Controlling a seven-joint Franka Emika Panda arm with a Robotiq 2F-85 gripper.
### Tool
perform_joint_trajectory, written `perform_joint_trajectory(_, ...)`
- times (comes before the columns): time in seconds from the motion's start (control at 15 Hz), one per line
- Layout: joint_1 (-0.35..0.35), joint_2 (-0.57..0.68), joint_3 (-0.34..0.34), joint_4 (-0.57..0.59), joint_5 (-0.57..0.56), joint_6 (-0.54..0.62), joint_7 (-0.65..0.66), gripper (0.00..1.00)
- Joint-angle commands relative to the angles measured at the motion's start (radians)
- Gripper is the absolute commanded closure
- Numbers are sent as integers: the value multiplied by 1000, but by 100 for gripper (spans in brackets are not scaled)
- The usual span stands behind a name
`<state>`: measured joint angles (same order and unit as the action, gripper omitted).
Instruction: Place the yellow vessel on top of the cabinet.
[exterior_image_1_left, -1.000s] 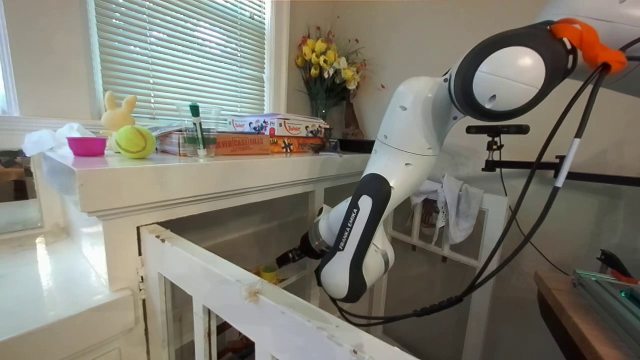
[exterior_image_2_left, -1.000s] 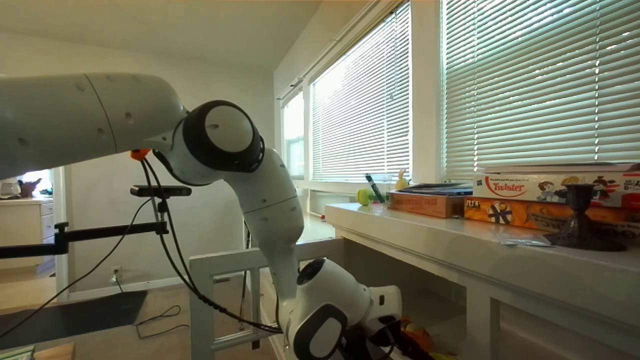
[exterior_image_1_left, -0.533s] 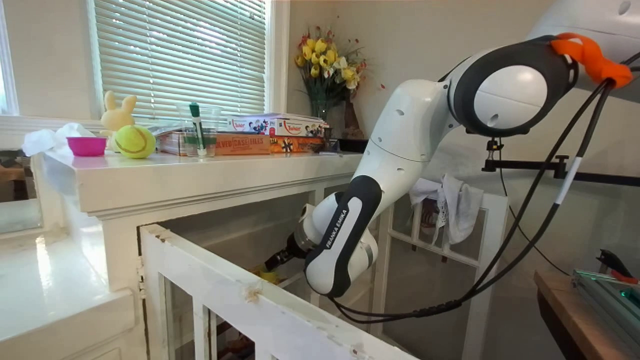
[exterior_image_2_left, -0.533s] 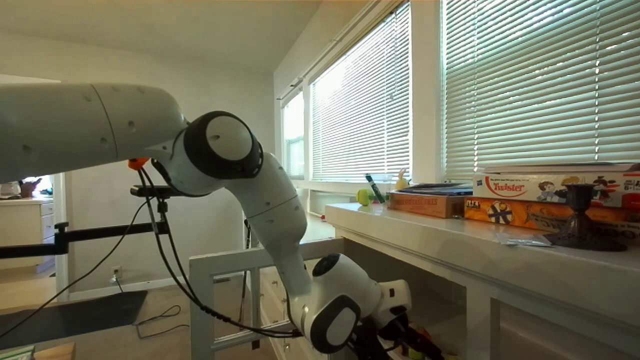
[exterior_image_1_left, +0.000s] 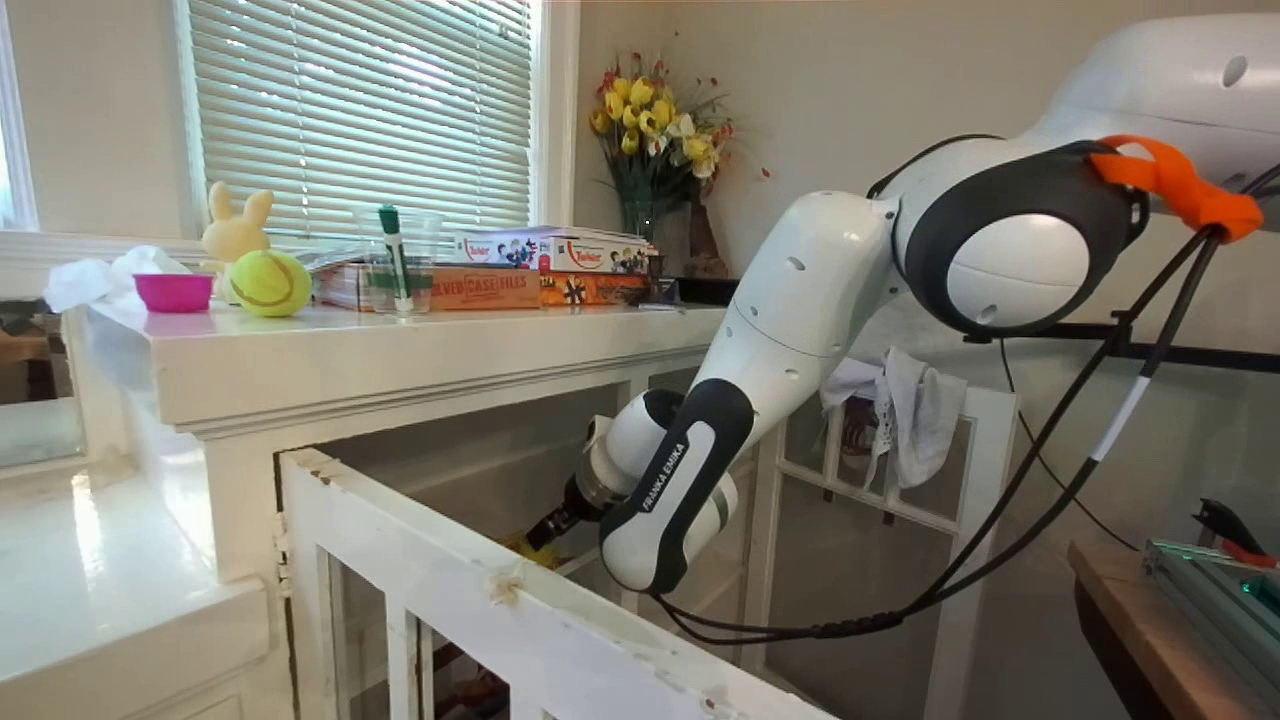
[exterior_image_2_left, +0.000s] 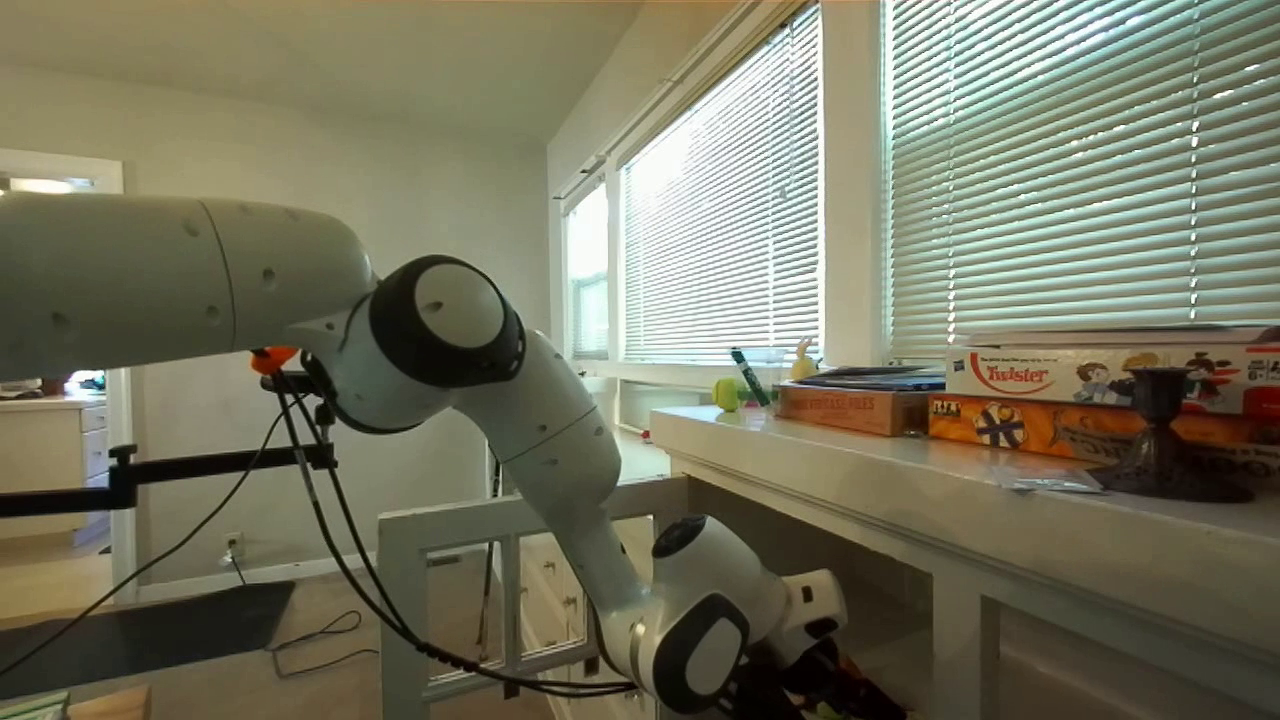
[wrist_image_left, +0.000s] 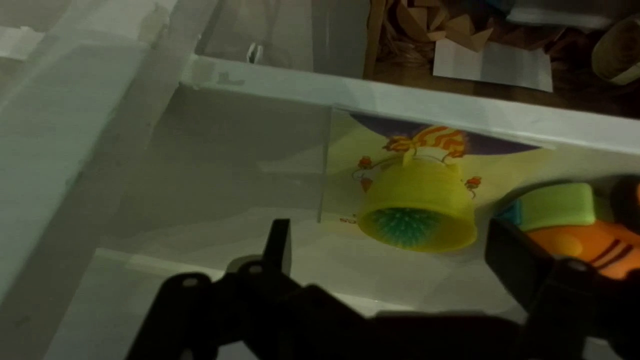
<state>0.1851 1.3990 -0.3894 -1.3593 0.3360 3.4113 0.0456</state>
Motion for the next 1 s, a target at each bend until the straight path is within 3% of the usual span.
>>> perform_joint_trajectory(0.0,-4,101,-35,167,23,-83,32,0)
perform_joint_trajectory(0.27,-6,156,-67,279,20,-146,59,0)
perform_joint_trajectory(0.33,-5,89,-45,192,-8,-120,55,0)
perform_joint_trajectory(0.47,2,91,-57,200,-5,-120,61,0)
perform_joint_trajectory(0.53,4,88,-60,196,-3,-119,63,25)
perform_joint_trajectory(0.6,5,85,-62,190,-3,-118,64,26)
perform_joint_trajectory(0.93,0,86,-58,162,-2,-118,77,62)
